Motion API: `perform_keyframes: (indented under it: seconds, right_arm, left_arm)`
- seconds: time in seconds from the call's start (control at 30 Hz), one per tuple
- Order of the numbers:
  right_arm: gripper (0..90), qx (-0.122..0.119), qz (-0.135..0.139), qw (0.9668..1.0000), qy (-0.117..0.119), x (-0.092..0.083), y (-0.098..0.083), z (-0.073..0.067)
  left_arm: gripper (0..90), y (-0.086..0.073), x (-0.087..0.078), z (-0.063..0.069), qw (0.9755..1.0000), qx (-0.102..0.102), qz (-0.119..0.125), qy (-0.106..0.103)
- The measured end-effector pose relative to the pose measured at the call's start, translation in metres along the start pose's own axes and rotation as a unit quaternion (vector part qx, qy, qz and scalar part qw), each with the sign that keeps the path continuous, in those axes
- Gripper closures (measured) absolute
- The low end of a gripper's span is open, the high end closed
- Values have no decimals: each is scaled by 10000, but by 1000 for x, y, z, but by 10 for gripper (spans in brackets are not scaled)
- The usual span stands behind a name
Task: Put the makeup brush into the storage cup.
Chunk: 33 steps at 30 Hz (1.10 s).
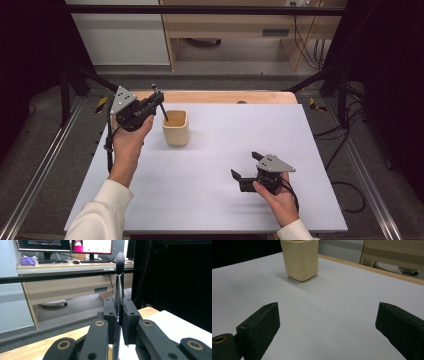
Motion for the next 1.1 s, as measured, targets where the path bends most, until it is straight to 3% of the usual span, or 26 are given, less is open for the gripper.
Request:
perform_keyframes:
  seconds: [0.33, 0.47, 0.63, 0.77, 1.1]
  right_arm:
    - [64, -30, 167, 9998, -89, -11, -2, 9]
    - [63, -49, 239, 9997, -57, -14, 0, 12]
    - [67, -14, 269, 9995, -169, -19, -1, 18]
    - [68, 3, 337, 9992, -205, -23, 0, 20]
    - [63, -111, 398, 9989, -230, -29, -1, 21]
  left_arm:
    - [834, 3, 8, 5, 10000, 40, 0, 55]
    - [835, 1, 10, 3, 9999, 146, -55, 63]
    - [835, 0, 11, 0, 9999, 83, -48, 131]
    - [835, -2, 12, -1, 9997, 144, -103, 157]
    - [835, -4, 14, -3, 9996, 129, -100, 249]
Point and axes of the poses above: each handheld gripper's, and its own axes: x roughly forward along the jaws, y roughly out of its top, z roughly to its right, the point moved 8 cm from there along x, roughly forward along the jaws, and after that the axes turned 3 degrees about z, right-handed, at the moved point
